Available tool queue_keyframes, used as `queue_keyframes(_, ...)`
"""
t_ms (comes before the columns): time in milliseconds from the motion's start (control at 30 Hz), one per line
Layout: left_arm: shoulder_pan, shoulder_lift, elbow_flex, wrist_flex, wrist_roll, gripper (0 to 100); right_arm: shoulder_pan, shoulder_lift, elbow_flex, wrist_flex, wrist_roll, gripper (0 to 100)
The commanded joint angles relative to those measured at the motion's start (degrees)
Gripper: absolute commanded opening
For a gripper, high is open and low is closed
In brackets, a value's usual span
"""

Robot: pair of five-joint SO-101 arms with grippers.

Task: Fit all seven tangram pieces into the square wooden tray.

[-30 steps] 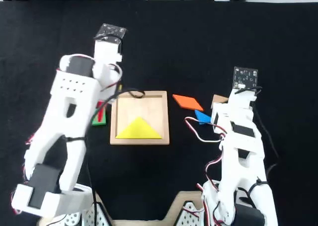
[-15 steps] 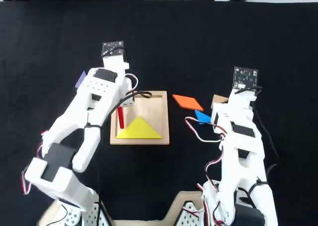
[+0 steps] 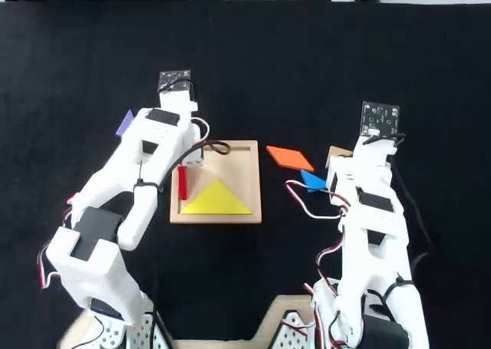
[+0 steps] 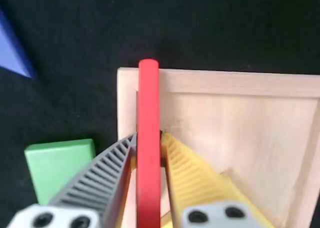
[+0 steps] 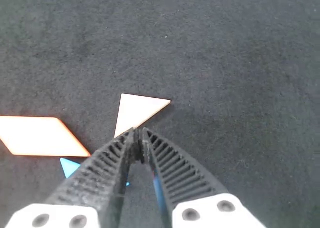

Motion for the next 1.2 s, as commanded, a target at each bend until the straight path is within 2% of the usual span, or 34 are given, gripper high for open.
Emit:
queue_keyframes(0,-0.92,-0.97,-0.31,-0.26,-2.46,3,0.35,-1.10,-0.31,-1.23,-0.09,1.1)
queue_keyframes(267,-0.40,-0.88,-0.31,-0.26,-5.54,3,0.35,-1.10,-0.31,-1.23,-0.09,1.1)
queue_keyframes(467,-0.92,-0.97,-0.92,2.46,-5.63,15,0.35,-1.10,-0.31,-1.23,-0.09,1.1)
queue_keyframes(700,-0.31,-1.41,-0.84,2.55,-6.07,16,-1.23,-1.10,-0.22,-1.23,0.35,1.1)
queue_keyframes(1167,-0.31,-17.93,3.47,7.65,-6.07,16,-1.14,-1.10,-0.22,-1.05,0.35,1.1)
